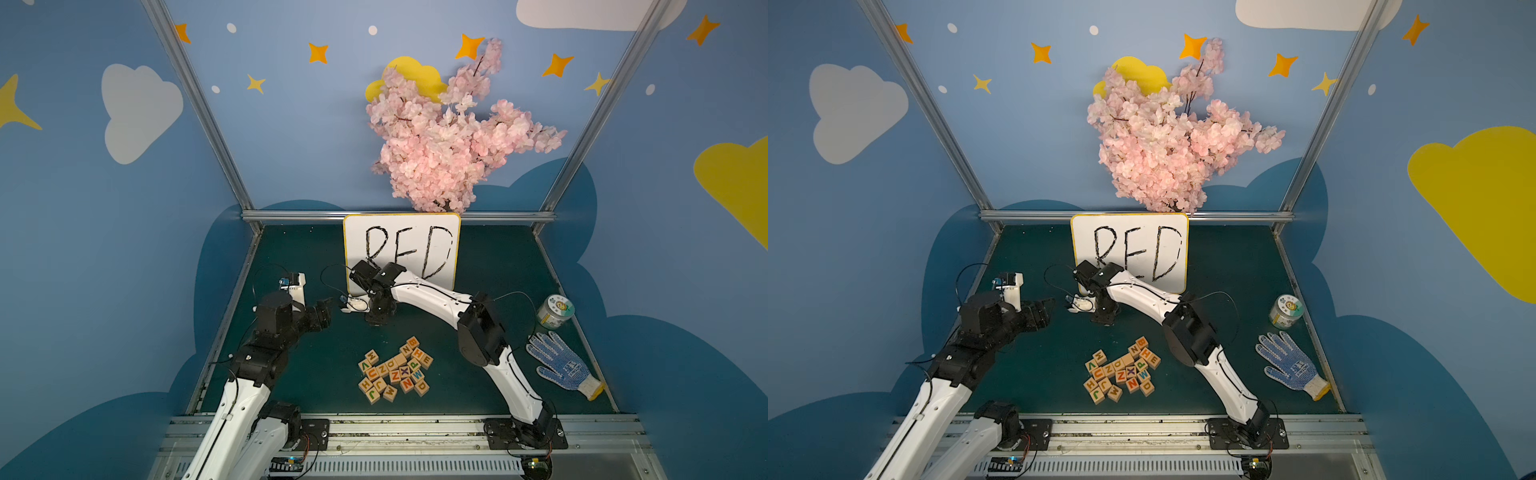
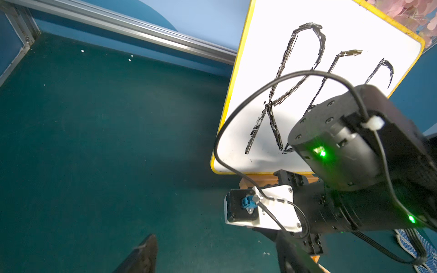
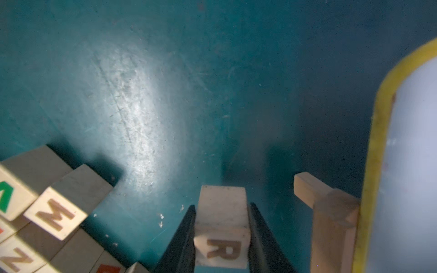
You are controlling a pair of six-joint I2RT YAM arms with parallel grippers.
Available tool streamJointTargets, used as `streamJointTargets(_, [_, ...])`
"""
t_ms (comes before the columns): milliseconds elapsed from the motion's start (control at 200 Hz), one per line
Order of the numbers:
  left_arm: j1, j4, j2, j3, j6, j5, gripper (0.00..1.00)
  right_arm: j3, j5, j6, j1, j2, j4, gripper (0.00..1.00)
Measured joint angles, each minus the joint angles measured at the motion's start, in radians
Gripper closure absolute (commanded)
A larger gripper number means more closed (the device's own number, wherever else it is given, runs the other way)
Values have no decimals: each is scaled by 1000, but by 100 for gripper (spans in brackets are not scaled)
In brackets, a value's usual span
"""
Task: Assemble the uppercase word "red" with letter blocks
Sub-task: Place the letter block at the center of the board.
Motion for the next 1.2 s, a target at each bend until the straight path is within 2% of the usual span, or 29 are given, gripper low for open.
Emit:
streamJointTargets(265, [0,-167,-45,27,-30,67,20,0,-6,-31,1,3,-3,80])
streamJointTargets(681, [0,-211,9,26,-34,214,19,18,-1,-50,1,54,2,76])
streamJointTargets(866, [0,-201,21,26,-33,255,19,29,-1,-51,1,67,6,65])
streamJointTargets(1197, [2,-188,56,24,-32,288,19,32,-3,-44,1,68,14,55])
